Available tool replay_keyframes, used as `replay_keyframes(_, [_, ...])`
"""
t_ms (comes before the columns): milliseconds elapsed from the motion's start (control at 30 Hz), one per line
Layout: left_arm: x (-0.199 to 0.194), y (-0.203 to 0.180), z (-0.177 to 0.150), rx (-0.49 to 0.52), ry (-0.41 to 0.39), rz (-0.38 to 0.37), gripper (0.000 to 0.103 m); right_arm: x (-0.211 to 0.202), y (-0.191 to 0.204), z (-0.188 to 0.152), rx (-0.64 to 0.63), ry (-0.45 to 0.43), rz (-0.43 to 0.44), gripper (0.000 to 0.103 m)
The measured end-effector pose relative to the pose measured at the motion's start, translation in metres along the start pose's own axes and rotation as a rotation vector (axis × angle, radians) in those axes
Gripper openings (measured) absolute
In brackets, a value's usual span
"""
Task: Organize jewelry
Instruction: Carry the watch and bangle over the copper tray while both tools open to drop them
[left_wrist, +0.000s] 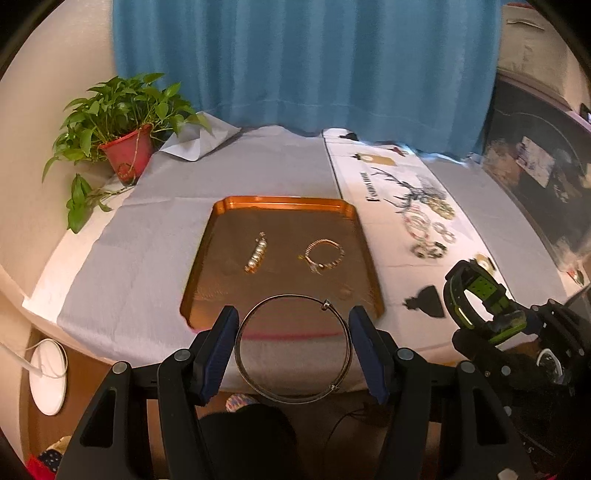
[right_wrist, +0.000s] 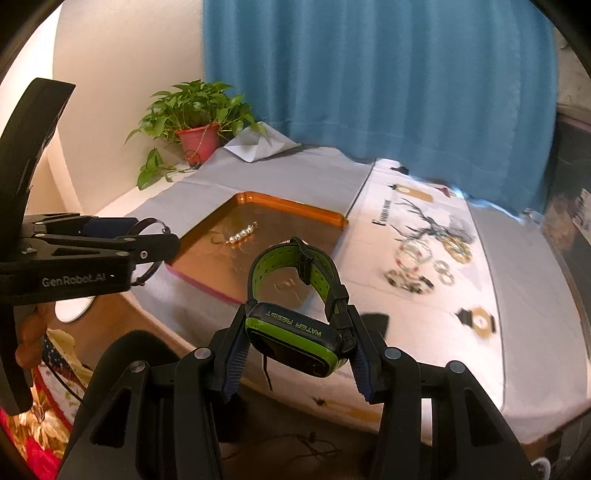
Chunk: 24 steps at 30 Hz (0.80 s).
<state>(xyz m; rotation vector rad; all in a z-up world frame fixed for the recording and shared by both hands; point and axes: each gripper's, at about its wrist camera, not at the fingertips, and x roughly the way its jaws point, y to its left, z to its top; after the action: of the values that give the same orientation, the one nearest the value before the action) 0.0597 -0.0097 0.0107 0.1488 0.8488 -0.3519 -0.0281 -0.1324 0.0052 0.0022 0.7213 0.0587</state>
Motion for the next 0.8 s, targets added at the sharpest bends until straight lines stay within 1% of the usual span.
replay_keyframes(267, [0.040, 0.015, 0.020, -0.009, 0.016, 0.025, 0.058, 0.051, 0.007, 0.022, -0.007, 0.012, 0.019, 0.050])
replay_keyframes(500, [0.078, 0.028, 0.039, -0.027, 0.028, 0.042, 0.058, 0.101, 0.011, 0.039, -0.002, 0.050, 0.036, 0.050])
replay_keyframes(800, [0.122, 0.038, 0.051, -0.026, 0.062, 0.070, 0.058, 0.150, 0.008, 0.051, 0.001, 0.089, 0.046, 0.050])
